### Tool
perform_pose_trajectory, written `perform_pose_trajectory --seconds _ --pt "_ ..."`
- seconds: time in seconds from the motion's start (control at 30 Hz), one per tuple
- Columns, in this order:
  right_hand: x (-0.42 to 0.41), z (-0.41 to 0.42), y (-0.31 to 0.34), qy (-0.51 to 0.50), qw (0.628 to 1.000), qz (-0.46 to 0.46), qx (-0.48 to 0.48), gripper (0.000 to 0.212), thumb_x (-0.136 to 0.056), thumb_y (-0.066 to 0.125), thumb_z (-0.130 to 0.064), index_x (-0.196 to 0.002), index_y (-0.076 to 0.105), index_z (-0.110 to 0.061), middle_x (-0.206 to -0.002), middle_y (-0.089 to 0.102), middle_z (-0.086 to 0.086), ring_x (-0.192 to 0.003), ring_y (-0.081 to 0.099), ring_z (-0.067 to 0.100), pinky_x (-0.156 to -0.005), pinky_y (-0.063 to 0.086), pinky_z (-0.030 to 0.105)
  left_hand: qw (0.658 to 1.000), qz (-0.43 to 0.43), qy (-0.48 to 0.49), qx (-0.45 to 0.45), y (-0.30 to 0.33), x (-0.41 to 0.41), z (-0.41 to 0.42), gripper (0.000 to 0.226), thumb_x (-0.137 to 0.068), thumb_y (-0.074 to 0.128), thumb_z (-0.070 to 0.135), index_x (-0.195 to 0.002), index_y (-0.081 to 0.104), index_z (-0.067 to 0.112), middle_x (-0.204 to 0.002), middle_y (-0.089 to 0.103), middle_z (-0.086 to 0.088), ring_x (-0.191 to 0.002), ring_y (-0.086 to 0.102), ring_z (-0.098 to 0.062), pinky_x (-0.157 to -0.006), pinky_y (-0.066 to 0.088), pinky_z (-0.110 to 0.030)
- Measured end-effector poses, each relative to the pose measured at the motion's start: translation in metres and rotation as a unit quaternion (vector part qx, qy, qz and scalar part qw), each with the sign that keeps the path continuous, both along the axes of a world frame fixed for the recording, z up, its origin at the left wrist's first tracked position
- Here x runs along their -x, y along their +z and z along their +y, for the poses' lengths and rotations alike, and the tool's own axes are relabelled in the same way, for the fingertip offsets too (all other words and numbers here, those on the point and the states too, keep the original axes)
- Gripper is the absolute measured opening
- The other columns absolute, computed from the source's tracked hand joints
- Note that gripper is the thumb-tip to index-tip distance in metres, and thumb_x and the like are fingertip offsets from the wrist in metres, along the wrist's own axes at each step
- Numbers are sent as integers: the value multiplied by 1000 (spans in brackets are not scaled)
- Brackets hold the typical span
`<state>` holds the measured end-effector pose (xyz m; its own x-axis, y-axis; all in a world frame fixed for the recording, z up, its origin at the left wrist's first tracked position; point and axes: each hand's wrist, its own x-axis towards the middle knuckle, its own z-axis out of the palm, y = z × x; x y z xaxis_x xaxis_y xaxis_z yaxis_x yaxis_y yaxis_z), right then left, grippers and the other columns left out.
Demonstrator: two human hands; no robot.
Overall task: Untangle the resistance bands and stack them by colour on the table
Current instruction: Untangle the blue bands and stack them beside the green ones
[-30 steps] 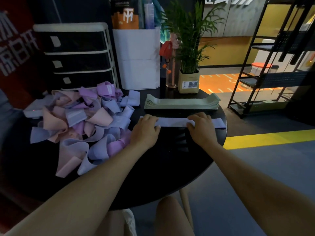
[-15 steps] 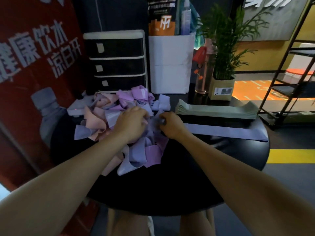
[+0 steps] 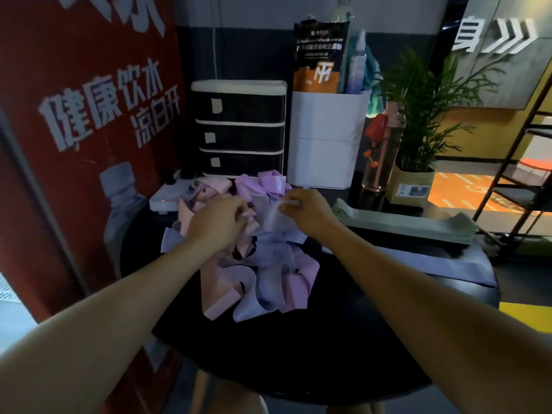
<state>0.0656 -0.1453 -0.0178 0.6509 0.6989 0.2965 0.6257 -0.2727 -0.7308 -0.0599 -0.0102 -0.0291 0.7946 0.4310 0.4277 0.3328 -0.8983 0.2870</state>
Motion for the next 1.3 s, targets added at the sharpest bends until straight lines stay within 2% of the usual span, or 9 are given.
perform_pose_trajectory --seconds 0.17,0.33,0.5,0.7,0.77,0.87,0.97,1.03,1.3 --pt "7 3 48 9 996 -62 -62 12 -92 54 -8 -96 64 -3 -88 57 9 -81 49 17 -54 35 15 998 -18 19 52 19 5 21 6 -86 57 15 -83 53 18 -89 54 -3 -87 56 -27 -66 41 -33" --pt "9 -5 72 25 991 -123 -41 16 -91 52 -5 -100 65 0 -101 64 17 -83 51 16 -54 32 3 987 -87 -48 128 38 0 14 24 -91 57 20 -114 57 12 -111 55 0 -97 54 -15 -81 43 -28" --pt "13 -22 76 49 981 -185 3 17 -89 55 -3 -100 67 0 -102 64 14 -85 49 12 -58 32 6 923 -124 -209 298 57 -16 -25 43 -93 54 21 -134 44 14 -131 49 2 -117 48 -8 -96 39 -22" --pt "2 -63 68 -27 985 -159 -63 8 -79 65 -4 -86 62 -2 -83 62 5 -76 55 19 -61 39 18 936 -75 -259 225 51 -39 -50 28 -81 68 2 -102 56 17 -92 61 5 -87 58 -9 -71 43 -7" --pt "-4 -79 64 -70 982 -157 -82 13 -80 67 -7 -90 58 -7 -78 54 -1 -69 47 11 -51 33 10 951 -44 -254 170 48 -45 -55 18 -83 68 7 -94 59 18 -87 60 5 -86 55 -11 -66 41 -9" --pt "-14 -102 65 -158 965 -137 -160 15 -81 66 -9 -94 60 -7 -83 54 1 -72 47 11 -49 34 7 980 26 -185 64 41 -52 -61 23 -86 63 16 -108 62 10 -96 57 0 -88 46 -10 -74 33 -19" --pt "-27 -125 65 -218 955 -99 -174 22 -82 68 -11 -101 58 -4 -90 55 5 -80 48 17 -55 34 17 981 28 -170 87 35 -53 -56 1 -87 61 13 -87 62 13 -85 55 6 -82 48 -13 -71 34 -24" --pt "-33 -138 59 -228 955 -69 -175 27 -83 68 -12 -105 56 -1 -92 53 8 -81 47 20 -63 34 23 979 33 -179 91 34 -54 -51 22 -87 60 10 -68 55 20 -70 55 3 -68 50 -14 -61 35 -29" --pt "-52 -187 25 -235 965 30 -116 20 -75 76 -5 -85 59 -8 -75 56 11 -79 54 25 -78 48 41 992 -33 -88 85 33 -56 -43 29 -88 61 20 -62 49 22 -76 40 2 -74 44 -20 -67 31 -29"
